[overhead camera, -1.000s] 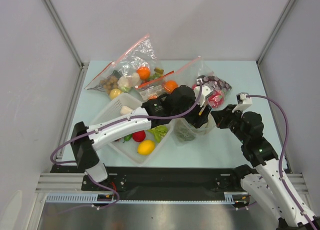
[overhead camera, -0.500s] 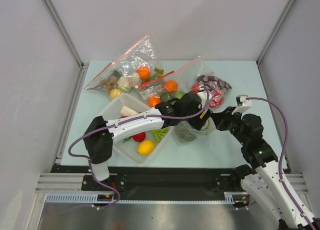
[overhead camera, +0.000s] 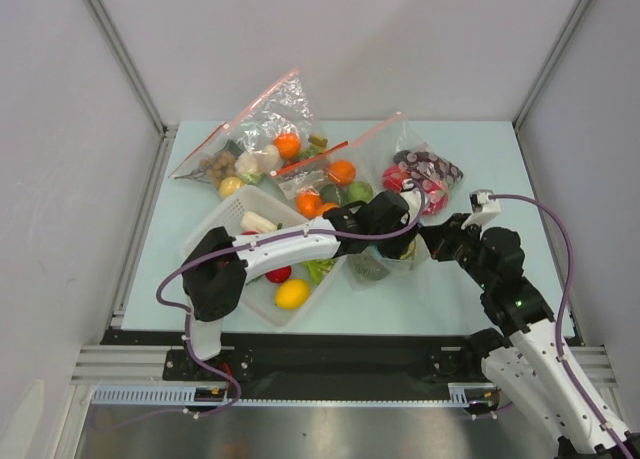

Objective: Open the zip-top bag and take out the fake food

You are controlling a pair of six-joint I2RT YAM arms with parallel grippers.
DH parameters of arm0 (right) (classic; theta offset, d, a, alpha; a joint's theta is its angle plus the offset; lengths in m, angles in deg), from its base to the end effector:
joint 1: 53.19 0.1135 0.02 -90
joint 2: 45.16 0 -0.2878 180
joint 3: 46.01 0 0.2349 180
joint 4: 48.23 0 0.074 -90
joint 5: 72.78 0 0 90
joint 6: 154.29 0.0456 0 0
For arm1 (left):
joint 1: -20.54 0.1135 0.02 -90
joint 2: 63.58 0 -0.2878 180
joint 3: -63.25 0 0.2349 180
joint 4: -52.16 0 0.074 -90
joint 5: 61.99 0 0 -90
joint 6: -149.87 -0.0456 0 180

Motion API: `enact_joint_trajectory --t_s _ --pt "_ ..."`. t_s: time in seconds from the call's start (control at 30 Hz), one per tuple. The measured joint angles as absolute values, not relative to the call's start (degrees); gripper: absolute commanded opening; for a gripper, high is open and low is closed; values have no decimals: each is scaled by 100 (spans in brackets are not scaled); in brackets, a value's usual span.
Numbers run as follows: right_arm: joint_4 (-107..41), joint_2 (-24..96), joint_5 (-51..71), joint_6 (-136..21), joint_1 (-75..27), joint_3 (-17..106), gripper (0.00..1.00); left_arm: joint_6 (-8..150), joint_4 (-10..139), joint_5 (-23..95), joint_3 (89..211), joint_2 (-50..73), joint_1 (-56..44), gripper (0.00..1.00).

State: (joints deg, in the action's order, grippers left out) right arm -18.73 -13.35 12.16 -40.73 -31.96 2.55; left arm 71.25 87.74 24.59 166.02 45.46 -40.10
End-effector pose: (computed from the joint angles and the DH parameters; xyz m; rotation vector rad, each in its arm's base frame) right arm 0.1075 0.0461 0.3065 -0.0275 1.8380 0.6343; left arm 0.2163 -0.3790 0.2802 0.9584 2.1663 -0.5650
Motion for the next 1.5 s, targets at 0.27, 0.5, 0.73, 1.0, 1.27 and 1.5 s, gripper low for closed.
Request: enact_joint_trajectory --t_s 0.27,0.5,0.73,1.0,1.27,1.5 --pt "-1847 -1273 1257 -4102 -3187 253 0 7140 8793 2559 16682 4552 -4008 0" --pt "-1805 -1204 1434 -4202 -3187 255 0 7079 9067 2592 16960 4539 -4006 0" --pt "-1766 -1088 1557 -4272 -3187 277 0 6882 9464 2638 17294 4299 -4002 0" --pt "-1709 -1022 1845 -4364 -3176 290 0 6668 9869 2703 17362 3575 -3997 0" --pt "-1578 -1088 2024 -4489 -3176 493 0 6629 9768 2837 17019 2898 -3840 0" --pt "-1512 -996 2096 -4515 -3176 528 0 6635 9497 3044 16687 2598 -3790 0"
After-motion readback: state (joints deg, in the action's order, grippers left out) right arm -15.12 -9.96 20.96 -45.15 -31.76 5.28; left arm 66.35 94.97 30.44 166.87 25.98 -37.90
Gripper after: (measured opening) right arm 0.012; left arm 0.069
